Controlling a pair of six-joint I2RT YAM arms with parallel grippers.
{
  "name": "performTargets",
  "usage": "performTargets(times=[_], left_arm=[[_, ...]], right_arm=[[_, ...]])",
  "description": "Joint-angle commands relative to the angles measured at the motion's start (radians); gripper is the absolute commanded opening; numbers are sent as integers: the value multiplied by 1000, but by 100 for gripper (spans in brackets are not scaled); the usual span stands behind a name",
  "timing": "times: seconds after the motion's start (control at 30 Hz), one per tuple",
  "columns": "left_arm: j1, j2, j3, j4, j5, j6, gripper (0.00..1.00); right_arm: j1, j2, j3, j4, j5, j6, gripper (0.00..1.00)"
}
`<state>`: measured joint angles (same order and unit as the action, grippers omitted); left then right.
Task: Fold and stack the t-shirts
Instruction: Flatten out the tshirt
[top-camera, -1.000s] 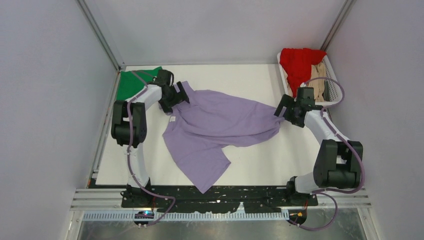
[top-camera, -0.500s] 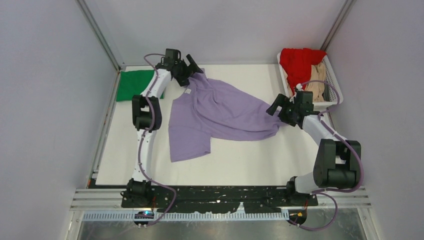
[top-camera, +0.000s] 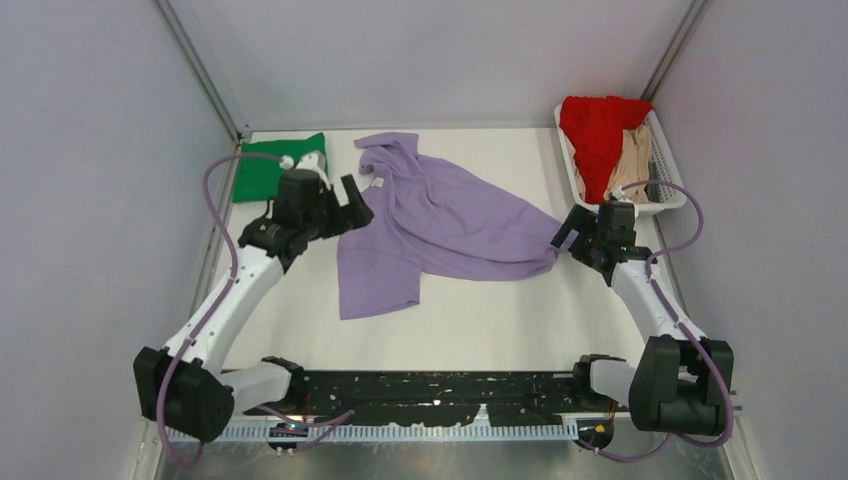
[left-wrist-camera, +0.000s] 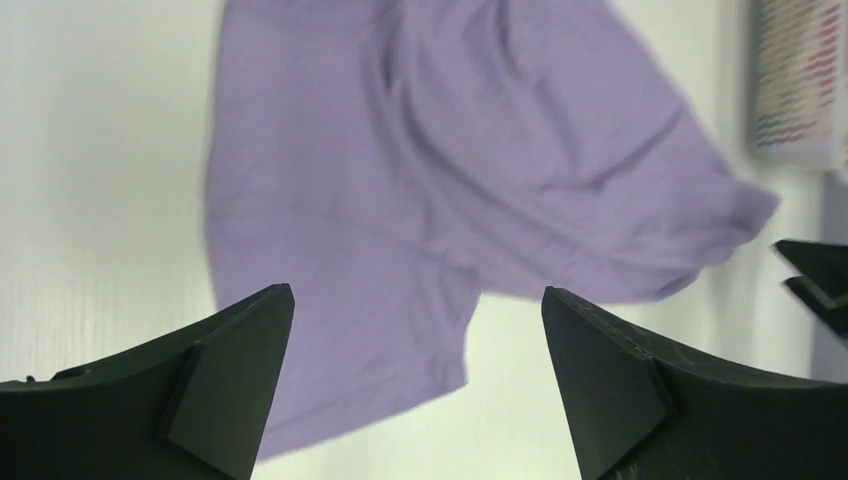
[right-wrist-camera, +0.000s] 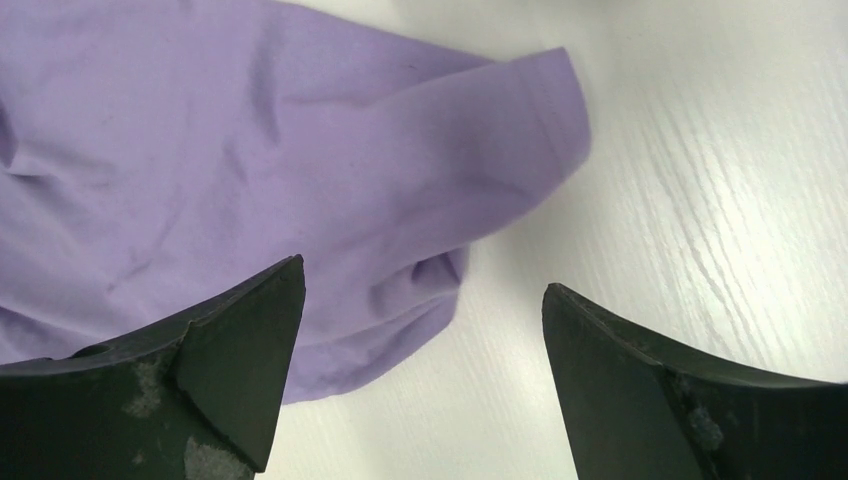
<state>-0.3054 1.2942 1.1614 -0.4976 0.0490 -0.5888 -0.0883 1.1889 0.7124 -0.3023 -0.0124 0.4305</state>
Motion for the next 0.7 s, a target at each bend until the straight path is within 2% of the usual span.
performTargets(times=[0.0,0.13,0.27,0.47,0.67], left_arm=[[-38,-97,-320,-114,-134,-25,100],[-64,-185,-505,-119,-91,-98,99],[-65,-191,-588,-21,-25,-115,96],[-65,-24,-568,119,13,-127,80],[-65,141,-483,149,-2,-108,63]], right_arm=[[-1,-64,-73,-41,63,44,98],[-1,-95,-139,-42,-23,47,84],[5,-87,-179,-5,-104,24,72],[78,21,-135,75,-105,26,66],[88,162,-56,145,-7,52,59]])
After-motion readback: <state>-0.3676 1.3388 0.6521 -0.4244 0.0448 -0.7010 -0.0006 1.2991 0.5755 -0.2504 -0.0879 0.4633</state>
